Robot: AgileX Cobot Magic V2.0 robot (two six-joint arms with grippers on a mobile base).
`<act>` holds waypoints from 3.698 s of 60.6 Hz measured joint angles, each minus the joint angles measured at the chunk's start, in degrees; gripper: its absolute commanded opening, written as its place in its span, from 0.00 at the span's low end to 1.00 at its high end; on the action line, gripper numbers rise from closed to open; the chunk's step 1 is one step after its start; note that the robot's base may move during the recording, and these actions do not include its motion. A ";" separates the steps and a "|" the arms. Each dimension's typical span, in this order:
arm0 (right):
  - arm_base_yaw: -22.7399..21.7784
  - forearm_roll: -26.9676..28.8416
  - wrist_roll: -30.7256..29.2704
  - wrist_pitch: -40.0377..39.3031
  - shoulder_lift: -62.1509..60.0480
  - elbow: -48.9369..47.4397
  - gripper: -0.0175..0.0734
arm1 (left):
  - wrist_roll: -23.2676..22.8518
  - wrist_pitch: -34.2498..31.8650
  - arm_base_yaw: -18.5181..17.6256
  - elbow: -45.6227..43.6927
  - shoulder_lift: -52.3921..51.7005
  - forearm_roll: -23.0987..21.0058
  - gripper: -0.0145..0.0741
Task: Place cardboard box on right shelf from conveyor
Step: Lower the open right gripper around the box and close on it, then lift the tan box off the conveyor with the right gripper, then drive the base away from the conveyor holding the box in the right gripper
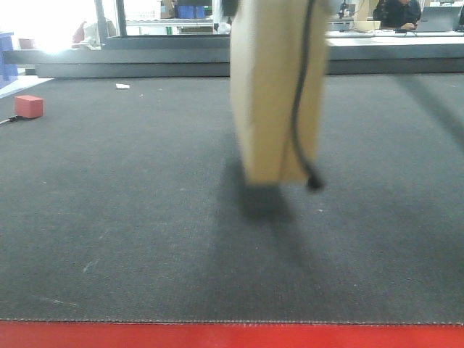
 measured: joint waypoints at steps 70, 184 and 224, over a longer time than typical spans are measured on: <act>-10.60 0.98 -14.87 -10.22 -74.27 50.18 0.38 | 0.00 0.00 0.00 0.00 0.00 0.00 0.03; -10.60 0.98 -14.87 -9.89 -77.08 50.52 0.38 | 0.00 0.00 0.00 0.00 0.00 0.00 0.03; -10.60 0.98 -14.87 -9.89 -77.08 50.52 0.38 | 0.00 0.00 0.00 0.00 0.00 0.00 0.03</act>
